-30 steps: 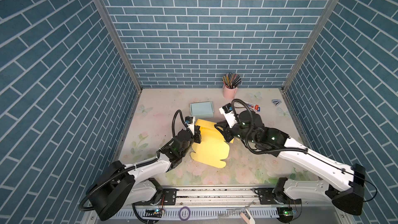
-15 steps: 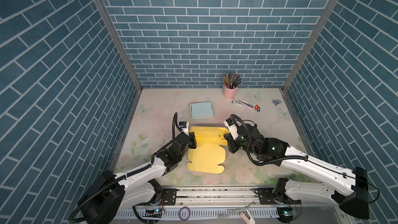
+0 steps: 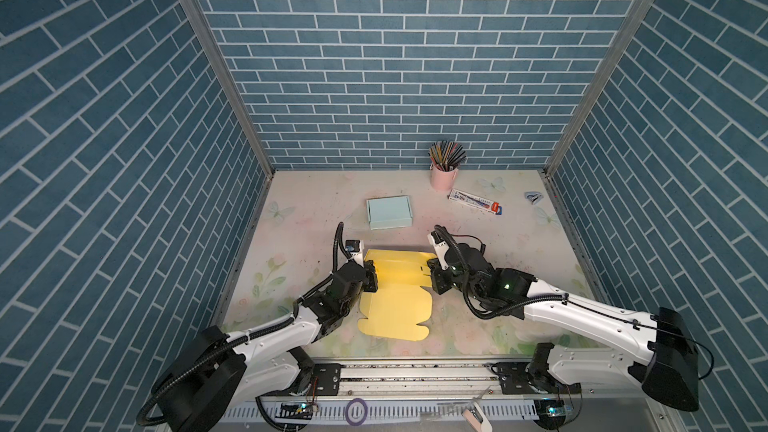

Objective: Fold the paper box

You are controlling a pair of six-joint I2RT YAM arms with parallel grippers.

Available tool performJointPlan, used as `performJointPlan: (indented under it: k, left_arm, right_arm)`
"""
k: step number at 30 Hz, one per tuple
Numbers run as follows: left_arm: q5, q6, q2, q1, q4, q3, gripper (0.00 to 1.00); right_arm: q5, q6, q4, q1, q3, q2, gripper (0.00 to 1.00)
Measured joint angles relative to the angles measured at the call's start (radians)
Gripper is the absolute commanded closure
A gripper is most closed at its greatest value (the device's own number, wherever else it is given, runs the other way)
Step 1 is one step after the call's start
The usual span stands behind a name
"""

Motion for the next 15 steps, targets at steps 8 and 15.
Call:
performJointPlan:
  k: [8,15]
  left_arm:
    - [0.035,0.011,0.001,0.000,0.055,-0.028,1.00]
    - [0.056,0.011,-0.001,0.000,0.105,-0.037,1.00]
  right_arm:
    - [-0.014,0.001,0.048,0.000,0.007,0.090,1.00]
    - [-0.056,-0.005,0.201,0.000,-0.033,0.076,1.00]
